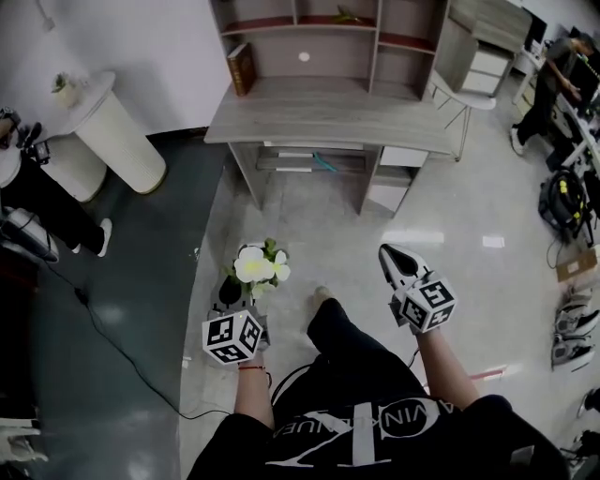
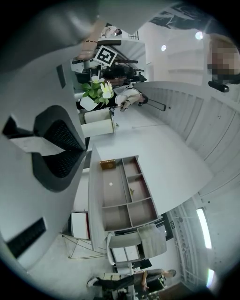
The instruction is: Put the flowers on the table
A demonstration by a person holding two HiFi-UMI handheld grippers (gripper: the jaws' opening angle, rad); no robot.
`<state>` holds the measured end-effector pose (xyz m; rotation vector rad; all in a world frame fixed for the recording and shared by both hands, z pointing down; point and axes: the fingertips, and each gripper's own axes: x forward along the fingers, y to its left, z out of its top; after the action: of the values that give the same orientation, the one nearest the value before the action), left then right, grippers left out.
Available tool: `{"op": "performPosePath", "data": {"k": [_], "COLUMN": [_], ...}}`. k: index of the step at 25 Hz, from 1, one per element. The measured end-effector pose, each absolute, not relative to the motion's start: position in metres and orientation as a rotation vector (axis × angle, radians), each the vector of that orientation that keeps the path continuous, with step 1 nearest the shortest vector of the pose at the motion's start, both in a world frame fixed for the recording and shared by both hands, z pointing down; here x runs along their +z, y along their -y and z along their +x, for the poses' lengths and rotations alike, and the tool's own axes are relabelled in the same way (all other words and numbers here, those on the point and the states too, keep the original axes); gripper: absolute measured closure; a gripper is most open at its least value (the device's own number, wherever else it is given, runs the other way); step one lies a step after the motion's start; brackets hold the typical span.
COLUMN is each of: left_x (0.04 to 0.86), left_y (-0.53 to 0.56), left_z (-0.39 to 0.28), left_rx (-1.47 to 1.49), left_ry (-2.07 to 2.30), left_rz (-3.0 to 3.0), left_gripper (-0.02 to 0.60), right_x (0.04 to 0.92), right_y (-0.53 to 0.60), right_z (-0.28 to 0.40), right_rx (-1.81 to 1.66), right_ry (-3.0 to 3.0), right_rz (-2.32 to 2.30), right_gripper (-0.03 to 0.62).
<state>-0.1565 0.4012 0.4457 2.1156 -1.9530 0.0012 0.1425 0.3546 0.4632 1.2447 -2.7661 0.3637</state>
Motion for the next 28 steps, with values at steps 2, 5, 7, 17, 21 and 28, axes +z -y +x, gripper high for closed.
{"op": "performPosePath", "data": {"k": [2, 5, 7, 17, 21, 28], "left_x": [0.452, 0.455, 0.454, 0.447, 0.442, 0.444], "left_y": [-0.391, -0.375, -0.361, -0.283, -0.251, -0.193], "left_z": [-0.161, -0.166, -0.173, -0.206, -0.21, -0.219], "left_rx": [0.003, 0.007, 0.022, 0.026, 0.03, 0.044], "left_ry": [1.951, 1.952, 1.957, 1.976, 1.966, 1.955], "left_rz": [2.098, 2.089, 2.088, 2.062, 2.076, 2.085], "left_gripper": [0.534, 0.534, 0.534, 0.534, 0.534, 0.534], "right_x": [0.467, 0.474, 0.476, 0.479, 0.479, 0.481], "right_y": [-0.343, -0.324, -0.307, -0.225, -0.195, -0.139], "right_z": [0.139, 0.134, 0.128, 0.095, 0.089, 0.082], "right_rx": [0.373, 0.388, 0.401, 0.449, 0.46, 0.478], "right_ry": [2.761, 2.756, 2.755, 2.776, 2.774, 2.771], "right_rz": [1.239, 1.226, 1.226, 1.209, 1.206, 1.231], "right_gripper": [0.583, 0.583, 0.583, 0.583, 0.583, 0.583]}}
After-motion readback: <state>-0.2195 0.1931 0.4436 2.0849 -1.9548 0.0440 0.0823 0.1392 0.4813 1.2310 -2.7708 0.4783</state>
